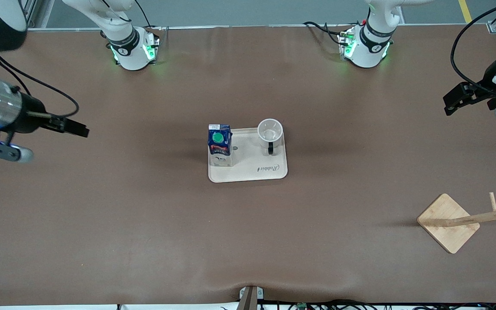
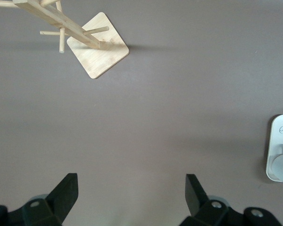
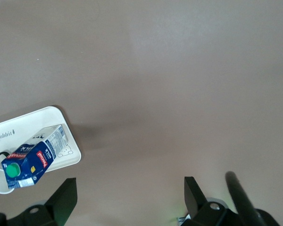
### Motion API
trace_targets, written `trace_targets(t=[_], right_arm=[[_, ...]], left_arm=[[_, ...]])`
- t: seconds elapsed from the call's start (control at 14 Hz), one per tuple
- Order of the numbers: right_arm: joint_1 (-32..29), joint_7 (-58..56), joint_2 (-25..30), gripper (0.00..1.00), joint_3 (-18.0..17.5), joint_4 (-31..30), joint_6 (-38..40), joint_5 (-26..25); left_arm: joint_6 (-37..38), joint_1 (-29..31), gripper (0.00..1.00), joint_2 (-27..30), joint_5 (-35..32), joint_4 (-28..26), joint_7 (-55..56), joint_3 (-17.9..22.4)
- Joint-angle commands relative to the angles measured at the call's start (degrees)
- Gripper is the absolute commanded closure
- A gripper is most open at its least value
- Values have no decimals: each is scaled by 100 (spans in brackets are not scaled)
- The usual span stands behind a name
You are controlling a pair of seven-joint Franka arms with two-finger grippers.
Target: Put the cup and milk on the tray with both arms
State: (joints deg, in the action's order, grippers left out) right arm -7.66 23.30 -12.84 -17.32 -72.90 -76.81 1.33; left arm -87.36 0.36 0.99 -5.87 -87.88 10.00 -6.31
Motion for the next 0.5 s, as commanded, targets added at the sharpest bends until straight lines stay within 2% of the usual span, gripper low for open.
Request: trace_targets(t=[0.0,0.14,0.36,0.43], right_arm=[[45,-386,596,0,122,-566,-45,-159],[413,-721,948,0,719,-926,-106,-80],[511,-1081,1545,0,870,-1418,-106,-71],[625,-1326,1747,0,1036,-1603,-106,-71]], left_arm=[[105,35,0,218,305,-89,-112,-20],[184,35,0,218,332,-89,-112,-20],[219,35,0,218,332,-89,-164,-11],[202,35,0,209,306,-80,-173,-11]])
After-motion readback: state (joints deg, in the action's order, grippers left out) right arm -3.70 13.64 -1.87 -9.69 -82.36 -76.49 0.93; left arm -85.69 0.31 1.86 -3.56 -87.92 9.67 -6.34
